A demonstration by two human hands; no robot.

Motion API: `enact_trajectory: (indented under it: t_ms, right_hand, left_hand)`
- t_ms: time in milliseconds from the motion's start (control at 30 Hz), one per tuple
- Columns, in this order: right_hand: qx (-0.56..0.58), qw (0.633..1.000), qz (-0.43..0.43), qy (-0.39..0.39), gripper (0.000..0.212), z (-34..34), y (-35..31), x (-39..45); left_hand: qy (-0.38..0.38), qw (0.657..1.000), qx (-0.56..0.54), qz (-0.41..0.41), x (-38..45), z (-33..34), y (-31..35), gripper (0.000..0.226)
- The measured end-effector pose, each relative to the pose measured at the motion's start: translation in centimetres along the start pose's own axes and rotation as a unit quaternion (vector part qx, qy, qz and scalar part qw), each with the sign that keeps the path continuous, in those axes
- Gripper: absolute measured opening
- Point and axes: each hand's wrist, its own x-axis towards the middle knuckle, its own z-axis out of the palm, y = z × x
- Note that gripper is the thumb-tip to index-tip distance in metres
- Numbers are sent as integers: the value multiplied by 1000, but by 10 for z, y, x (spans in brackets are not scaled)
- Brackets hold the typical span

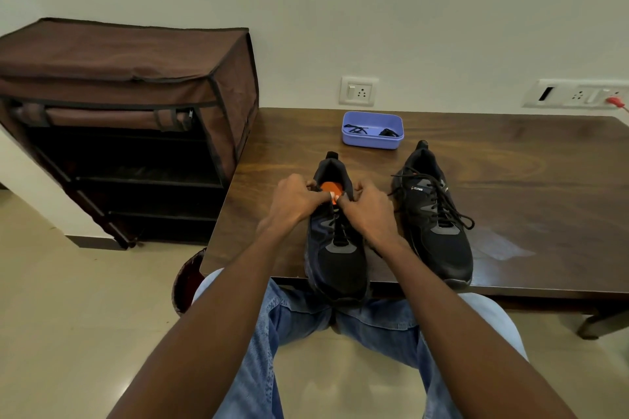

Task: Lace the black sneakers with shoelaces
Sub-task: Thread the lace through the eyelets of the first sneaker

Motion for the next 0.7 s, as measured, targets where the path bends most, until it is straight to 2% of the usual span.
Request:
enact_trajectory:
  t_ms: [67,133,233,333,500,600,700]
  right_hand:
    - [13,1000,-7,-16,20,-5,0,3]
    - [24,999,-14,-33,26,-11,2,7]
    - [91,994,-7,-54,26,-19,8,13]
    - [219,970,47,-96,24,-22,11,19]
    - [290,945,82,-131,23,-28,14,18]
    - [319,933,91,-139,19,-28,16,19]
    - [324,929,95,-149,16,-27,18,21]
  left_hand:
    - [-16,1000,13,8,-3,0,3,27]
    - [-17,1000,10,18,-5,-1,6,18]
    - [-21,1000,-11,16,-4,-1,9,28]
    - [-27,999,-34,16,-4,-3,9,16]
    - [-50,997,30,54,-7,0,13,26]
    - [-98,990,83,60,-9,2,19,31]
    - [-151,984,86,46,-7,5,20,25]
